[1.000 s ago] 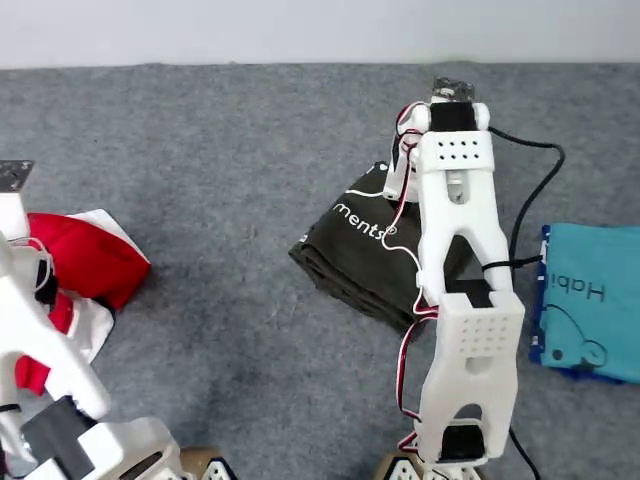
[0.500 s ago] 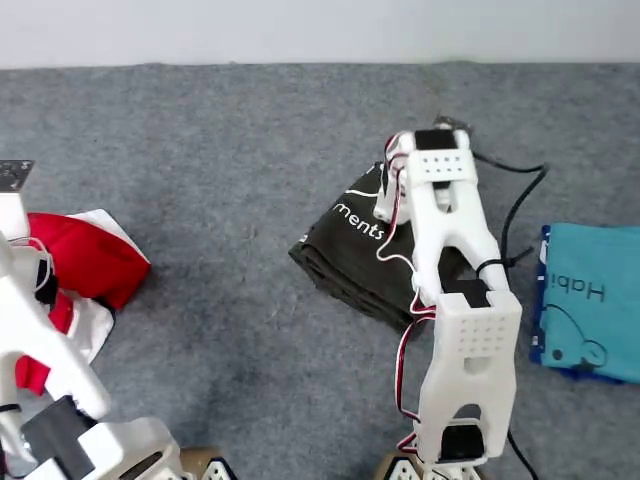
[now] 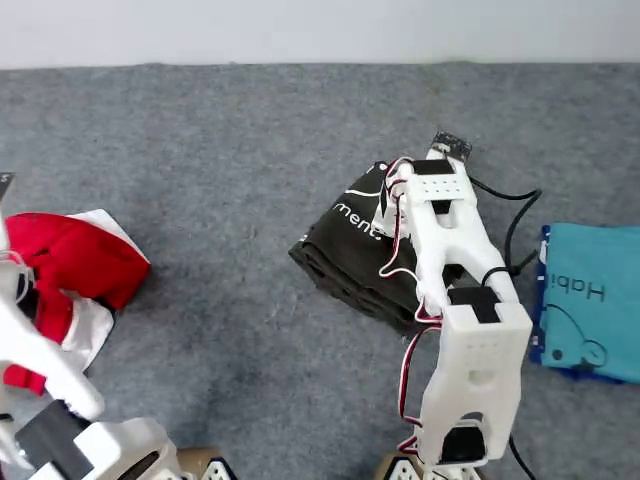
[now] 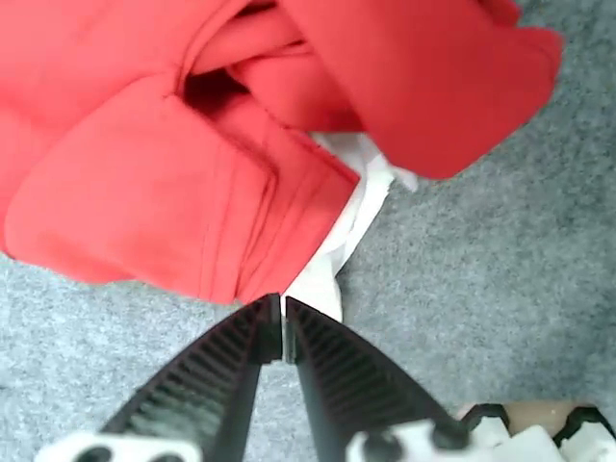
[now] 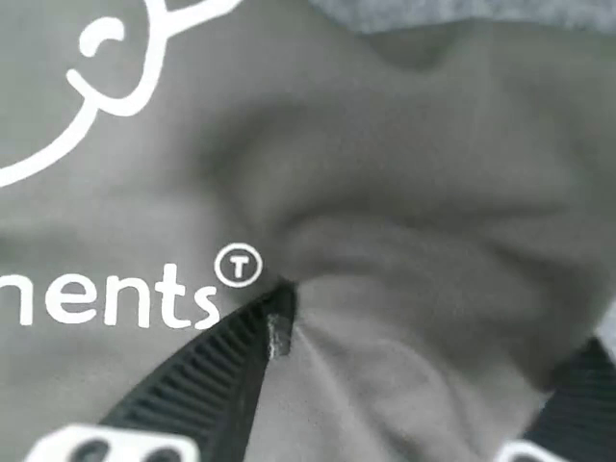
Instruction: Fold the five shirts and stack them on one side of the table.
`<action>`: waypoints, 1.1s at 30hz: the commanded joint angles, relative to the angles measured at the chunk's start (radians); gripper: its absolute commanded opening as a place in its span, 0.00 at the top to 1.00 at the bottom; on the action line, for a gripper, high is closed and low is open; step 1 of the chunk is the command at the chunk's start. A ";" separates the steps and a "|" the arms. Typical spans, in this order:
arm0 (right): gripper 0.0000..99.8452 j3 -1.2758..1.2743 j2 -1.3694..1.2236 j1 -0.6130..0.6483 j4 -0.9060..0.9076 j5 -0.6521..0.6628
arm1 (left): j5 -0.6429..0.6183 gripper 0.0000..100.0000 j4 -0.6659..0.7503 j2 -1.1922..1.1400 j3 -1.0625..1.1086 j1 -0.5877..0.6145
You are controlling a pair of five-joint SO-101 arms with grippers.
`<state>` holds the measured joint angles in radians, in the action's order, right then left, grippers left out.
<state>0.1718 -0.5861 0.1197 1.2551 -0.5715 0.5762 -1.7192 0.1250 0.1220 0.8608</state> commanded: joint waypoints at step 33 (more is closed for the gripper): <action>0.99 0.094 0.568 -0.341 0.539 0.908 | 0.011 0.98 -0.028 0.038 -0.039 0.003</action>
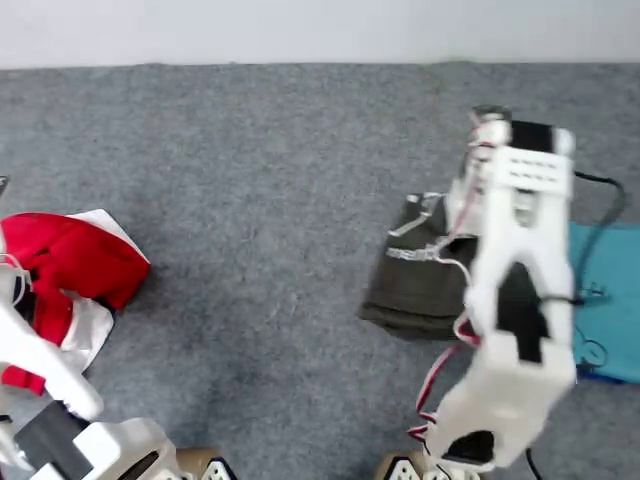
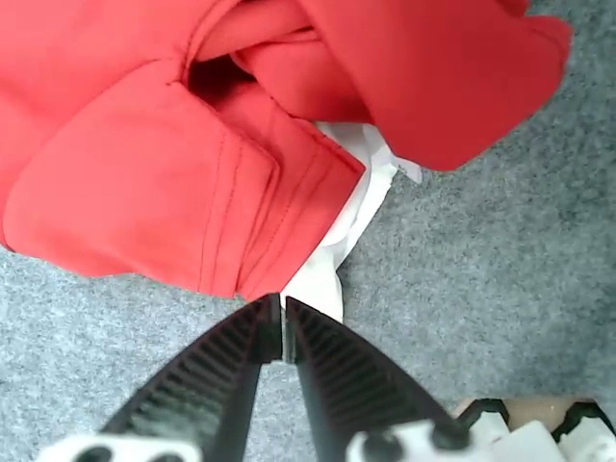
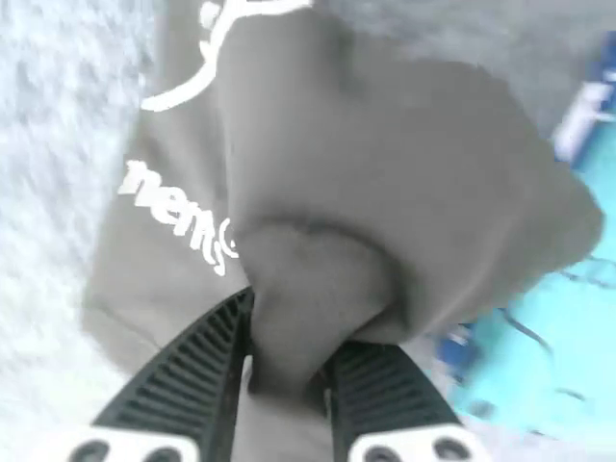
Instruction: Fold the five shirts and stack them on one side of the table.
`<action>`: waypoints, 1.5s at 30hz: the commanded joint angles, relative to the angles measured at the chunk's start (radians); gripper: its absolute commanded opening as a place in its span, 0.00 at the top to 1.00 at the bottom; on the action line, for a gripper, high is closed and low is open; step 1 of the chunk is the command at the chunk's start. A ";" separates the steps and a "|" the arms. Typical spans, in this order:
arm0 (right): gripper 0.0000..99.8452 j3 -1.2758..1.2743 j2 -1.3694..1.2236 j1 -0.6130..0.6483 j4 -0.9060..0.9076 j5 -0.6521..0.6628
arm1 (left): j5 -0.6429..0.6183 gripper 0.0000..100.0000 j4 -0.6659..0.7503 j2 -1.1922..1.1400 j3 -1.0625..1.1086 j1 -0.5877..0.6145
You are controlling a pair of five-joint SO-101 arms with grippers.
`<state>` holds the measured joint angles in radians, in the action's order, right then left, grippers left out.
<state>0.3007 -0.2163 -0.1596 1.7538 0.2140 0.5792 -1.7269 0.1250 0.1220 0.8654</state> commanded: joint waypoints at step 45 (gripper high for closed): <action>0.69 -0.152 0.143 -0.634 -0.559 0.572 | 0.003 0.98 -0.023 0.038 -0.033 -0.002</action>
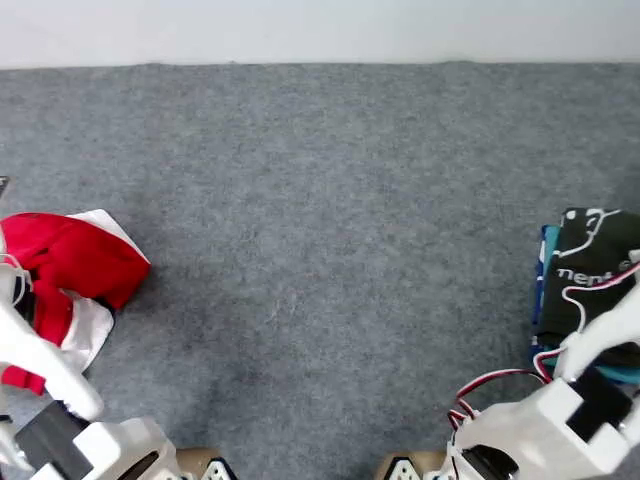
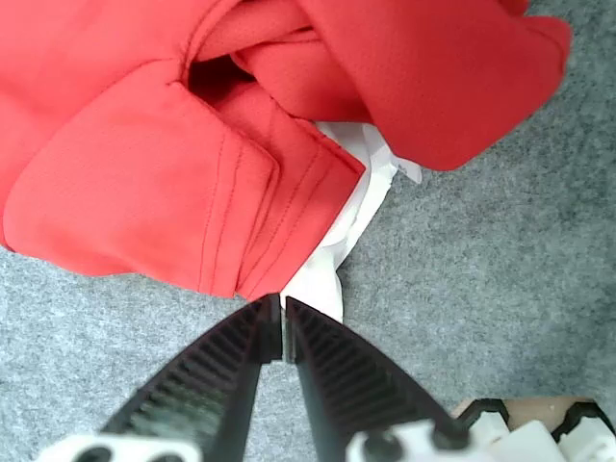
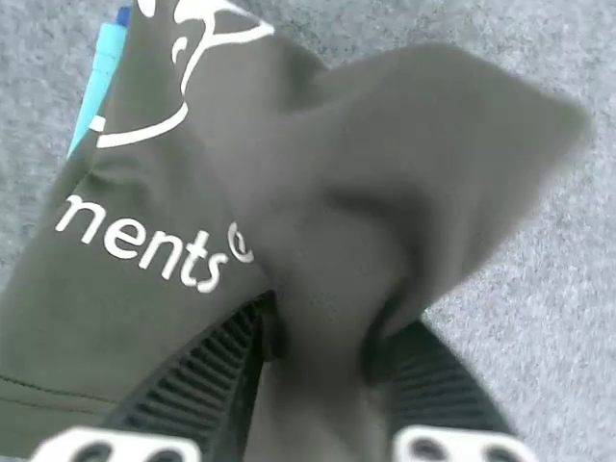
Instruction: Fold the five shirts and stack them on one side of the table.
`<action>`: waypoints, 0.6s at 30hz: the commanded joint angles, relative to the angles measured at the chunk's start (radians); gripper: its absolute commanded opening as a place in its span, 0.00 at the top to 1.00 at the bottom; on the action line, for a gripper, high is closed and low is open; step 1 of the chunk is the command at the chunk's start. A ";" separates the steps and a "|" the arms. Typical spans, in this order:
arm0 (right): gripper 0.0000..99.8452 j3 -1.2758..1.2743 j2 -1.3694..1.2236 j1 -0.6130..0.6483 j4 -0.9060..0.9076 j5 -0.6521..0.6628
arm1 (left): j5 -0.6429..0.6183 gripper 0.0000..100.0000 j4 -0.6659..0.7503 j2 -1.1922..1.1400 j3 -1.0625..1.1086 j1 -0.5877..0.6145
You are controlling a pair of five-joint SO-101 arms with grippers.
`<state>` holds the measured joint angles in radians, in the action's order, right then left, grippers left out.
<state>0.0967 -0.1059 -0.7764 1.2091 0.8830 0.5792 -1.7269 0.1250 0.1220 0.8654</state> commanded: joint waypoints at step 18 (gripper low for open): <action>0.95 0.075 0.133 0.120 0.352 -0.238 | 0.003 0.98 -0.025 0.038 -0.033 0.003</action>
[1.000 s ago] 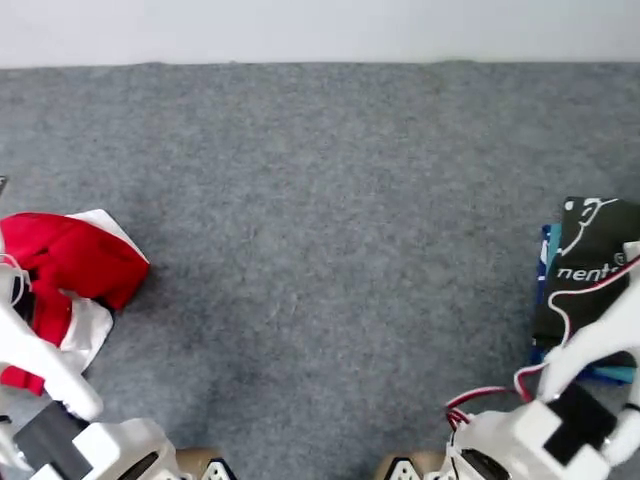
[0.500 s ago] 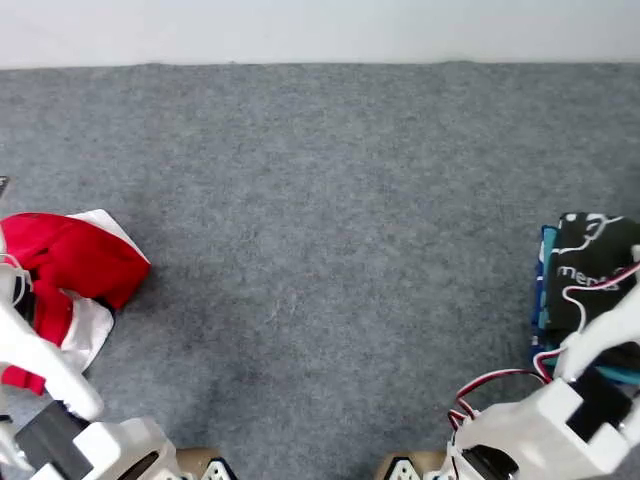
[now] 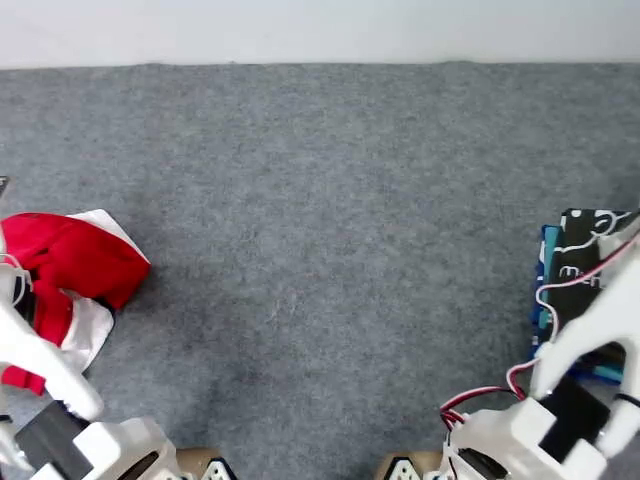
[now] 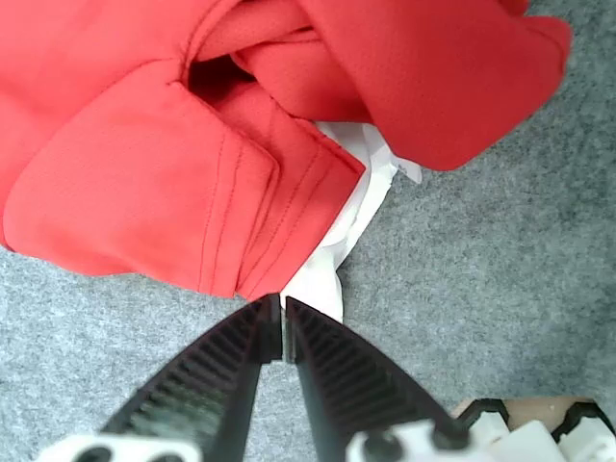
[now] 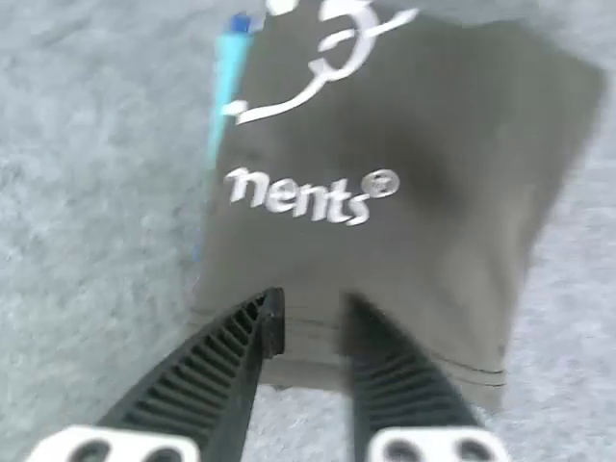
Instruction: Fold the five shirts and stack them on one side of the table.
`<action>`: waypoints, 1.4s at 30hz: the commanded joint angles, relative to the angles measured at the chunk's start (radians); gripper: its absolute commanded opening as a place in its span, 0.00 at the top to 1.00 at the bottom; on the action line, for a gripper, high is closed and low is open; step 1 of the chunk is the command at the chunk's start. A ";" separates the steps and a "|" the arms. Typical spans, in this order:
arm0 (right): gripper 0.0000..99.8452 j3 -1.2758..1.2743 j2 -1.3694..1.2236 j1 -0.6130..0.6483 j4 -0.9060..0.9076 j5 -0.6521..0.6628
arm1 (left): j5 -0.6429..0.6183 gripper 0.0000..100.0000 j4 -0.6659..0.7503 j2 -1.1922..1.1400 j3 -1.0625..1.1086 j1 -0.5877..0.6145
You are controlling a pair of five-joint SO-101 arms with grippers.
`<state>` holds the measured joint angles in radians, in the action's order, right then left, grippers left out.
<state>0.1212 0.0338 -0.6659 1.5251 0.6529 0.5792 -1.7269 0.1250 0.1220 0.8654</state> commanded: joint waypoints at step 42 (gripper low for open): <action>0.99 -0.313 0.490 0.067 0.269 -0.014 | 0.020 0.77 0.017 0.020 -0.031 0.025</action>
<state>-0.1396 0.4266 -0.6076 1.7538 0.6467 0.5808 -1.7269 0.1250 0.1220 0.8838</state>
